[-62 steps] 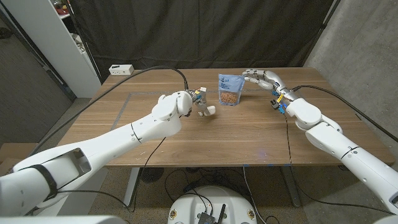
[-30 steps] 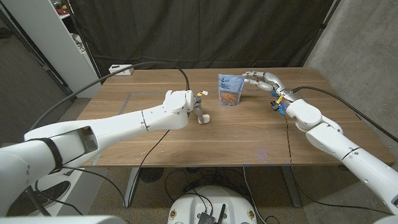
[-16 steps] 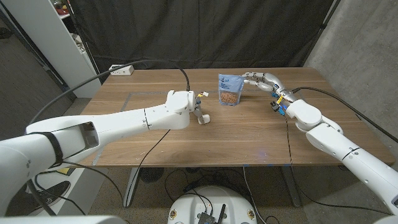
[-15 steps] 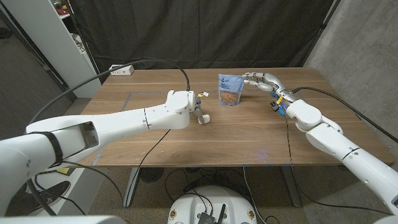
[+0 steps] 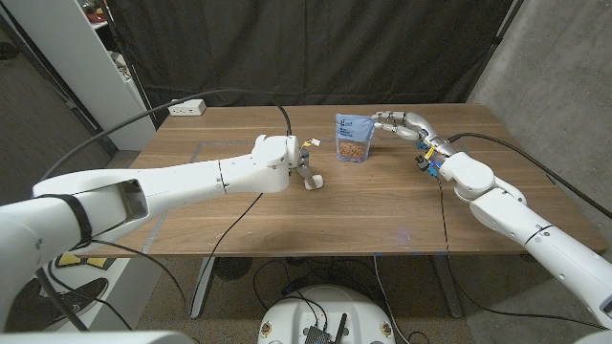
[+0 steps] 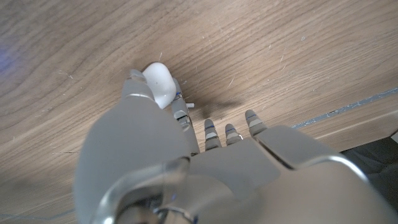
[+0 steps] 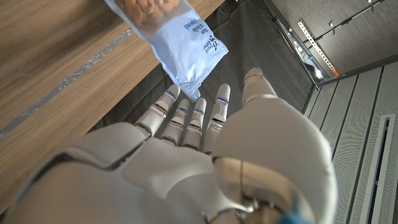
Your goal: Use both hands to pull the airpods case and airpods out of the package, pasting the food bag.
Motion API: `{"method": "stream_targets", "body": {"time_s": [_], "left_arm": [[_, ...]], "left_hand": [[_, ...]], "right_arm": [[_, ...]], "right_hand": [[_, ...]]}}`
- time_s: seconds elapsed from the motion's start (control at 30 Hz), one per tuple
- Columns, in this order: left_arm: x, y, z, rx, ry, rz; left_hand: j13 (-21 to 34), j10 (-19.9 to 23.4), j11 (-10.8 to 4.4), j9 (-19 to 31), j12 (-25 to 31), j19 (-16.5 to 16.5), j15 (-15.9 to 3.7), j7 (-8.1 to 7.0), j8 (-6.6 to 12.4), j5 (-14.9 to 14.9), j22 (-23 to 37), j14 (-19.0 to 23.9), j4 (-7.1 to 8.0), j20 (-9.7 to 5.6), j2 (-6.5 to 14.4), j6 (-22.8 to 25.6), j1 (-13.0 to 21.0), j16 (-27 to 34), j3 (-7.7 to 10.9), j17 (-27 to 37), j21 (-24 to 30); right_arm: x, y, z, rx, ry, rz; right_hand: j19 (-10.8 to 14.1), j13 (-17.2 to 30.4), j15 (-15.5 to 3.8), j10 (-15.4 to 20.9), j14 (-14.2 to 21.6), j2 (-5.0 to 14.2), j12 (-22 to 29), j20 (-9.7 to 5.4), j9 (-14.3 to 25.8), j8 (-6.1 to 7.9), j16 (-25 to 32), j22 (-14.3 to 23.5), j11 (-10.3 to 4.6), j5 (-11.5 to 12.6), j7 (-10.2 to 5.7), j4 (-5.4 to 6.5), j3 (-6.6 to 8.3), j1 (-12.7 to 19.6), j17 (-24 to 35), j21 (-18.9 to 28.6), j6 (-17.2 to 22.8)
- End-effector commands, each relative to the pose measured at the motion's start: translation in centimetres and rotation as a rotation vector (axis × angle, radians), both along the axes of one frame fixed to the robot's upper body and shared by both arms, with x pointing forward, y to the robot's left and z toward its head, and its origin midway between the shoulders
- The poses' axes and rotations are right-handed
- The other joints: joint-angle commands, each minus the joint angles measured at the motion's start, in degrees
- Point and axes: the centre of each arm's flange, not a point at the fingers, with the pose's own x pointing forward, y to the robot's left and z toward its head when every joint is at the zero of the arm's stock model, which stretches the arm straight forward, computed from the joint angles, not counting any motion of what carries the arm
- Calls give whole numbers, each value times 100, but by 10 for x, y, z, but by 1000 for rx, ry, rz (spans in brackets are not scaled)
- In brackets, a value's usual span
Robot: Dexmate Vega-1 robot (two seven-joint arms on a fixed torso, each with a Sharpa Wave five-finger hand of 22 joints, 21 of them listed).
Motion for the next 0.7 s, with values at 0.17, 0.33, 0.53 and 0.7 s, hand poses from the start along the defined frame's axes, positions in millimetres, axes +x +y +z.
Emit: {"method": "stream_targets", "body": {"time_s": [0.17,0.33,0.53,0.7], "left_arm": [[4,3,3,18,37,3],[6,2,4,20,41,17],[9,1,2,24,48,28],[11,0,0,27,56,37]], "left_hand": [[21,77,5,-196,76,-6,-5,45,59,164,21,41,144,46,-135,59,-314,38,-259,20,66],[23,70,14,-275,77,-1,-27,25,-34,347,22,52,302,40,-279,-285,-612,35,-517,27,68],[21,42,21,-378,71,-4,-30,-106,-96,544,24,60,370,35,-325,-883,-698,30,-681,27,68],[20,-1,18,-431,56,-8,-56,-197,-112,626,24,44,391,34,-296,-1224,-695,22,-726,28,67]], "right_arm": [[4,-1,2,-8,12,2],[4,-3,3,-7,15,2],[5,-6,3,-2,23,-1],[6,-8,1,5,29,4]], "right_hand": [[18,15,-84,6,27,-65,51,15,3,53,35,10,-39,68,-5,-37,19,13,6,29,39],[18,16,-79,13,25,-62,58,16,3,55,36,11,-38,79,10,-36,26,9,7,29,40],[18,18,-92,32,30,-91,72,11,1,74,39,10,-58,98,-15,-38,22,-7,6,30,84],[17,20,-110,45,40,-134,83,4,-1,94,43,9,-74,119,-40,-41,9,-30,4,29,134]]}}
